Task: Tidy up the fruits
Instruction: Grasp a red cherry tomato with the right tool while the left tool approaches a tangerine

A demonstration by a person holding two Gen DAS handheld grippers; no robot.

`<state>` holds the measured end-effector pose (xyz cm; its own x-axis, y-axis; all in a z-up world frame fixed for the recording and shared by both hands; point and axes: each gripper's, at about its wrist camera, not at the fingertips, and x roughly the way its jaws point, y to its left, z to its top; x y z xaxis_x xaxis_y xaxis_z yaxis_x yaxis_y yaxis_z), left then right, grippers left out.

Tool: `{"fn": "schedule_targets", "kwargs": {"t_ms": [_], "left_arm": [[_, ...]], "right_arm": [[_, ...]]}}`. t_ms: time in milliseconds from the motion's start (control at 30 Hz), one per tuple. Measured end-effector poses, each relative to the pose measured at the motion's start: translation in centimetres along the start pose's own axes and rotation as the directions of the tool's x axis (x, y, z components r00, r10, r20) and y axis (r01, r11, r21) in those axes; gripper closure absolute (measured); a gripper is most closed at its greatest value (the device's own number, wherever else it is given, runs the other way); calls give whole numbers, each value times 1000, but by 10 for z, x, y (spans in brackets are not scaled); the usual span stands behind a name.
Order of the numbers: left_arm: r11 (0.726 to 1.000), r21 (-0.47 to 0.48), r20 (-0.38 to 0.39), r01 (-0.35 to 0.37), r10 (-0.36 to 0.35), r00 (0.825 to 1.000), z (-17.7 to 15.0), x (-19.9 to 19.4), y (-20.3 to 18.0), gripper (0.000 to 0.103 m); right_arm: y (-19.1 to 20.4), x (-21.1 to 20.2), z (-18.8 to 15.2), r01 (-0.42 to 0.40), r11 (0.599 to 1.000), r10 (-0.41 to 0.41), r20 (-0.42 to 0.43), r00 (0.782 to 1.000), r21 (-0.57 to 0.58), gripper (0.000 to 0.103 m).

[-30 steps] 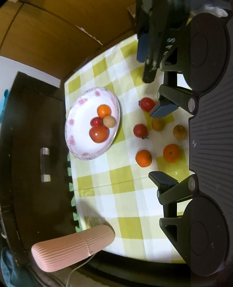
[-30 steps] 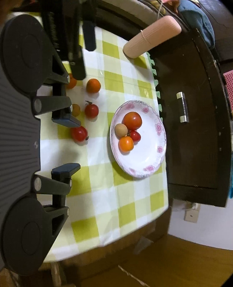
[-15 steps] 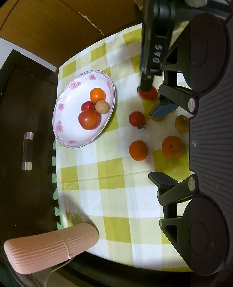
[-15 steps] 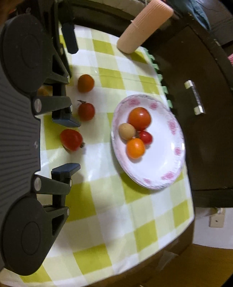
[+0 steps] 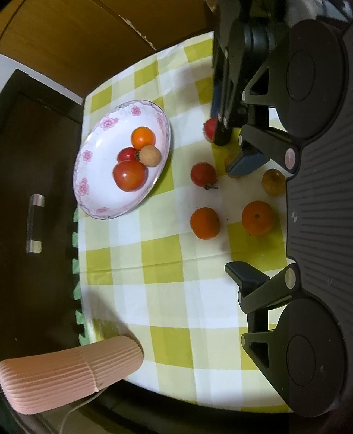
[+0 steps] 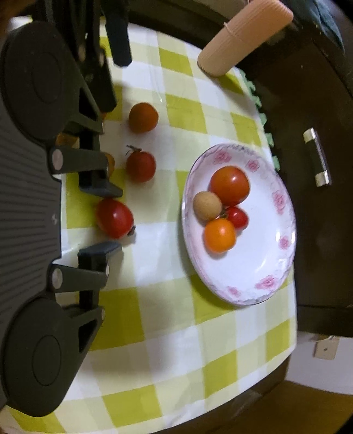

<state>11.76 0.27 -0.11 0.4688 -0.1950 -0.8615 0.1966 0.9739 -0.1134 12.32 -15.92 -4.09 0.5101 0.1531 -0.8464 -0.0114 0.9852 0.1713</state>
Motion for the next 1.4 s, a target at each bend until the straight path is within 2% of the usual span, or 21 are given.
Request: {"fn": "schedule_targets", "kwargs": {"t_ms": [200, 433, 600, 700, 1100, 1400], "left_arm": [[999, 34, -35, -12, 13, 999, -8, 13, -7, 30], [998, 46, -72, -36, 39, 997, -11, 29, -8, 49], [997, 60, -79, -47, 52, 996, -14, 34, -10, 54], [997, 60, -77, -46, 51, 996, -14, 33, -9, 62], [996, 81, -69, -28, 34, 997, -21, 22, -5, 62], [994, 102, -67, -35, 42, 997, -24, 25, -6, 59]], "right_arm": [[0, -3, -8, 5, 998, -4, 11, 1000, -70, 71], [-2, -16, -9, -29, 997, 32, 36, 999, -73, 71], [-3, -18, -10, -44, 996, 46, 31, 998, -73, 71], [-5, -15, -10, -37, 997, 39, 22, 999, -68, 71], [-33, -23, -12, -67, 998, 67, 5, 998, -8, 71], [-23, -10, -24, -52, 995, 46, -60, 997, -90, 71]]}}
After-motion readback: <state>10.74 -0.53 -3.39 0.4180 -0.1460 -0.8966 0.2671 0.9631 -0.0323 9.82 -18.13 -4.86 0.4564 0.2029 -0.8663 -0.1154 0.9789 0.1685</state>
